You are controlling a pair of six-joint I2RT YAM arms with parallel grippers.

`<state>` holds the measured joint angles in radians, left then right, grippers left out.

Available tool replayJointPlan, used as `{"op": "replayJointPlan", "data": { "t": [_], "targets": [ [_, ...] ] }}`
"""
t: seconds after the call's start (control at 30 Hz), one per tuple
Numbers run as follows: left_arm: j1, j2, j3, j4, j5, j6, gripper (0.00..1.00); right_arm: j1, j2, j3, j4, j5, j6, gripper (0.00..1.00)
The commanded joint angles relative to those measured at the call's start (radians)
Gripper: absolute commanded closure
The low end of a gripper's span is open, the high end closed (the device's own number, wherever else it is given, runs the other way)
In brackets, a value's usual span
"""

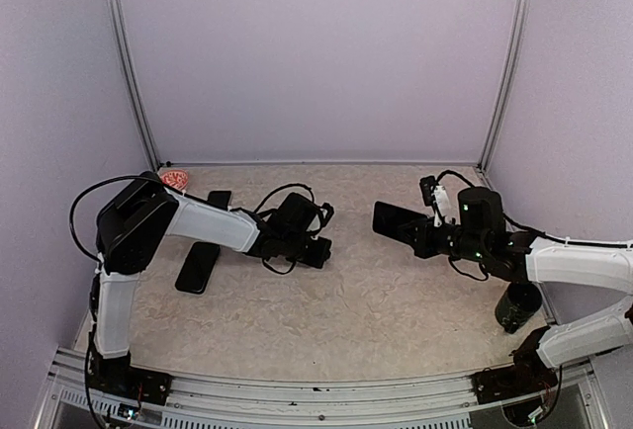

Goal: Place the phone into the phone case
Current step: Move the phone case to the center of the board.

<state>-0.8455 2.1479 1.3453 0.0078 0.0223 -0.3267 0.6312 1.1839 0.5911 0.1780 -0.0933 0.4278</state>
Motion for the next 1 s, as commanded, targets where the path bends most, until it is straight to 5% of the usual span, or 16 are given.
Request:
{"op": "replayJointPlan", "data": {
  "t": [0.0, 0.33, 0.67, 0.97],
  "targets": [
    [-0.039, -0.093, -0.059, -0.036, 0.051, -0.119, 0.98, -0.016, -0.004, -0.012, 0.086, -0.008, 0.005, 1.0],
    [-0.129, -0.223, -0.202, 0.064, 0.055, -0.288, 1.0, -0.019, -0.018, -0.024, 0.095, -0.01, 0.014, 1.0],
    [-0.216, -0.19, -0.205, 0.101, 0.059, -0.329, 0.99, -0.02, -0.029, -0.034, 0.097, -0.019, 0.024, 1.0],
    [-0.221, -0.174, -0.213, 0.122, 0.076, -0.338, 0.87, -0.02, -0.05, -0.048, 0.096, -0.017, 0.032, 1.0]
  ]
}}
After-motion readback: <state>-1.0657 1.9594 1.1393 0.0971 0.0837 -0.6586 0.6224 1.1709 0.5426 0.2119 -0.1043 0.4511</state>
